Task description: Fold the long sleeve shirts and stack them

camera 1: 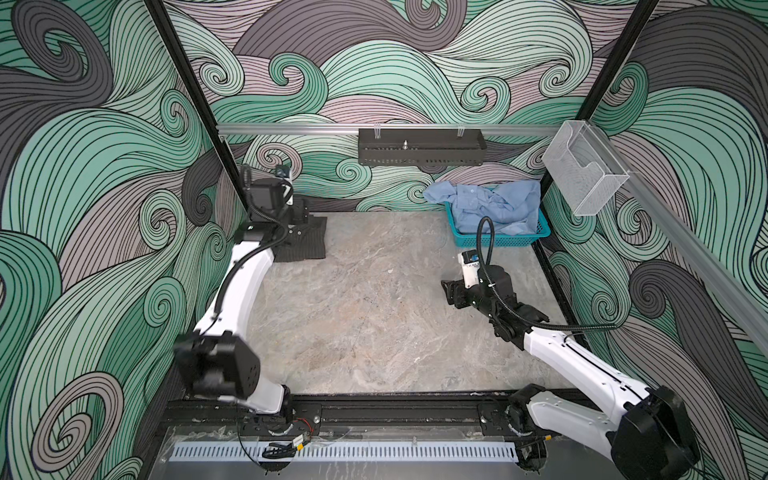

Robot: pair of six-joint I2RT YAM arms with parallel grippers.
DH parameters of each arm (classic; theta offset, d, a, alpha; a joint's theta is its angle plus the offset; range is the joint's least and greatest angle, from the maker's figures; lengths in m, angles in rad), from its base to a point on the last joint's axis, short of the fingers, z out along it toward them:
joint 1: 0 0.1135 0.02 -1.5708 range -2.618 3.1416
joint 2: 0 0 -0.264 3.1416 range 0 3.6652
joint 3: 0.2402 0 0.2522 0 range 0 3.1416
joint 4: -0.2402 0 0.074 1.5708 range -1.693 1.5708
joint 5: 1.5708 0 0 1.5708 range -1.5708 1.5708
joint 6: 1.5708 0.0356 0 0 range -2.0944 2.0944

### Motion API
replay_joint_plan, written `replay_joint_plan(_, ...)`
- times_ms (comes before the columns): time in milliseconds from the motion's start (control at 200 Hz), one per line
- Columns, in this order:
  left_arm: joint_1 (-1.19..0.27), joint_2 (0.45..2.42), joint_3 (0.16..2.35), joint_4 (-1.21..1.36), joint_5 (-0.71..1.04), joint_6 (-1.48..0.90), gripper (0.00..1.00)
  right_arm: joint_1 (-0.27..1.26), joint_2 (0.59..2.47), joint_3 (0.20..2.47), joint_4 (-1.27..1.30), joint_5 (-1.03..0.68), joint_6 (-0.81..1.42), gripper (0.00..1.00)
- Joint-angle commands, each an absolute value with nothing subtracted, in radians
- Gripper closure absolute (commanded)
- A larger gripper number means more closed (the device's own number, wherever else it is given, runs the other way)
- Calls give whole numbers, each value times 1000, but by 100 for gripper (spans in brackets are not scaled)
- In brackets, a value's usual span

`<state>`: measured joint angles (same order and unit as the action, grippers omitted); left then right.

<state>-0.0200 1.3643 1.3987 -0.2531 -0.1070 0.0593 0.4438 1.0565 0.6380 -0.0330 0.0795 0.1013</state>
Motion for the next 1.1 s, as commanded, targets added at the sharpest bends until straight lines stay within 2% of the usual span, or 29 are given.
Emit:
replay_joint_plan(0,1,1218,1136,-57,-115,-62,18,393,979,557,117,184,-17,22)
replay_joint_plan(110,2,1079,907,-21,-171,-123,17,354,909,414,321,269,-115,13)
replay_joint_plan(160,1,1047,813,-13,-271,-192,16,328,899,360,408,314,-124,10)
replay_joint_plan(210,3,1030,736,-25,-372,-293,16,287,911,332,447,333,-104,9)
replay_joint_plan(265,3,1025,662,-12,-397,-320,17,243,945,313,485,340,-80,9)
replay_joint_plan(330,3,1025,615,-36,-405,-374,17,195,1008,297,550,327,-44,8)
replay_joint_plan(395,2,1039,565,-2,-408,-392,18,141,1087,299,610,239,-23,7)
replay_joint_plan(565,0,1075,510,104,-430,-334,20,75,1342,319,830,200,-3,6)
replay_joint_plan(660,2,1096,501,148,-474,-299,19,46,1416,356,831,151,-9,6)
replay_joint_plan(781,3,1156,457,274,-476,-276,19,33,1569,304,1092,133,-2,5)
replay_joint_plan(876,2,1224,423,411,-432,-241,21,32,1517,358,905,125,-3,0)
replay_joint_plan(946,2,1281,405,510,-444,-222,21,29,1548,366,942,155,11,0)
replay_joint_plan(1096,11,1362,457,538,-415,-154,19,31,1539,372,910,155,11,0)
